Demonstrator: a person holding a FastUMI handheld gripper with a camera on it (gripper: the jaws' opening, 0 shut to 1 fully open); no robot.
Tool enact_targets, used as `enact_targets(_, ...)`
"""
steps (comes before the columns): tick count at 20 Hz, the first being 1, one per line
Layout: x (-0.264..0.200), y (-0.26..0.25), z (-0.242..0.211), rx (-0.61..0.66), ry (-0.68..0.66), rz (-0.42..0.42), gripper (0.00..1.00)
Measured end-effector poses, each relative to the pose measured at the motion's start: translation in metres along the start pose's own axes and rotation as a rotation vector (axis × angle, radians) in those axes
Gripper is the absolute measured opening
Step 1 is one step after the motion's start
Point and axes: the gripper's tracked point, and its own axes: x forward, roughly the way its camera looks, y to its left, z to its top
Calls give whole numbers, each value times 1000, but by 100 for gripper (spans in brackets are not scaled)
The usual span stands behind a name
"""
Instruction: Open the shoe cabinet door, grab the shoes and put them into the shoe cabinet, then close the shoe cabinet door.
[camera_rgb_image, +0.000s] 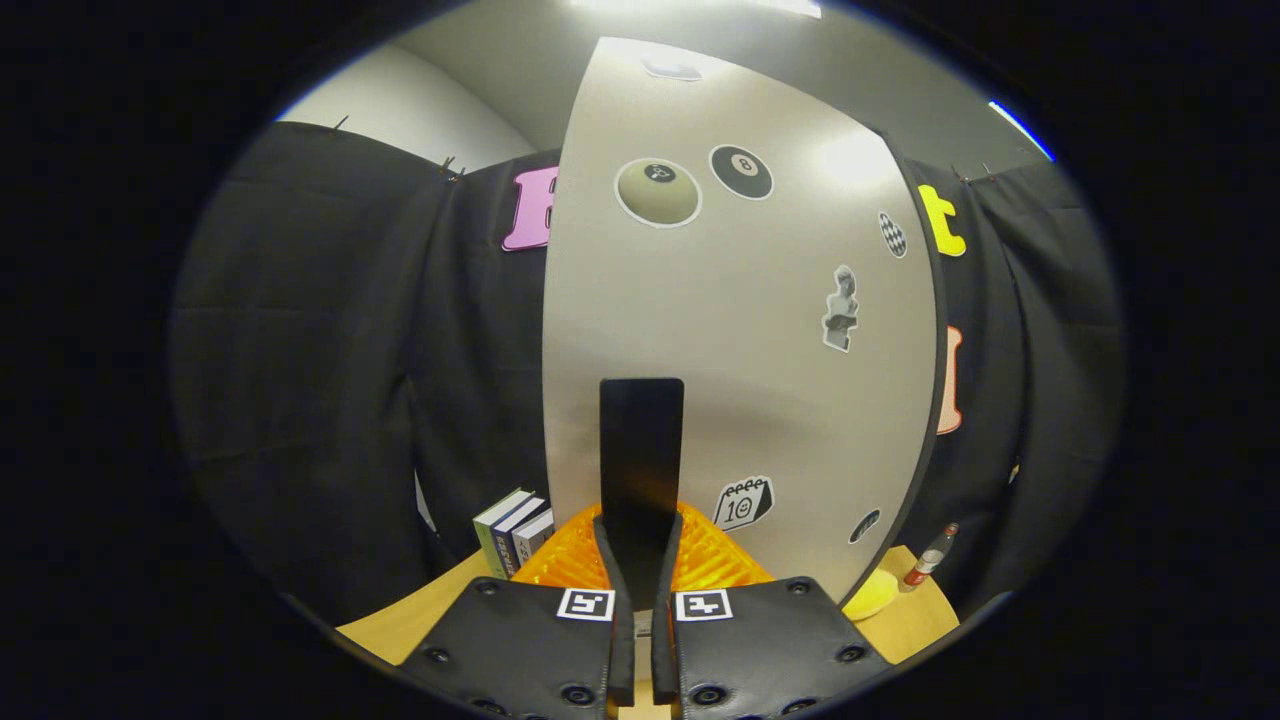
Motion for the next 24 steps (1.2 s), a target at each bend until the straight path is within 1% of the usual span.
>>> enact_targets(2, -32, -15, 0, 6, -9, 2, 8)
enact_targets(6, -68, -34, -7, 7, -19, -8, 8)
enact_targets(12, -122, -76, -14, 0, -16, -48, 8)
enact_targets(16, -151, -116, -19, 40, -15, -101, 7)
enact_targets(21, -183, -160, -22, 27, -26, -188, 7)
enact_targets(24, -196, -186, -25, 23, -43, -215, 6)
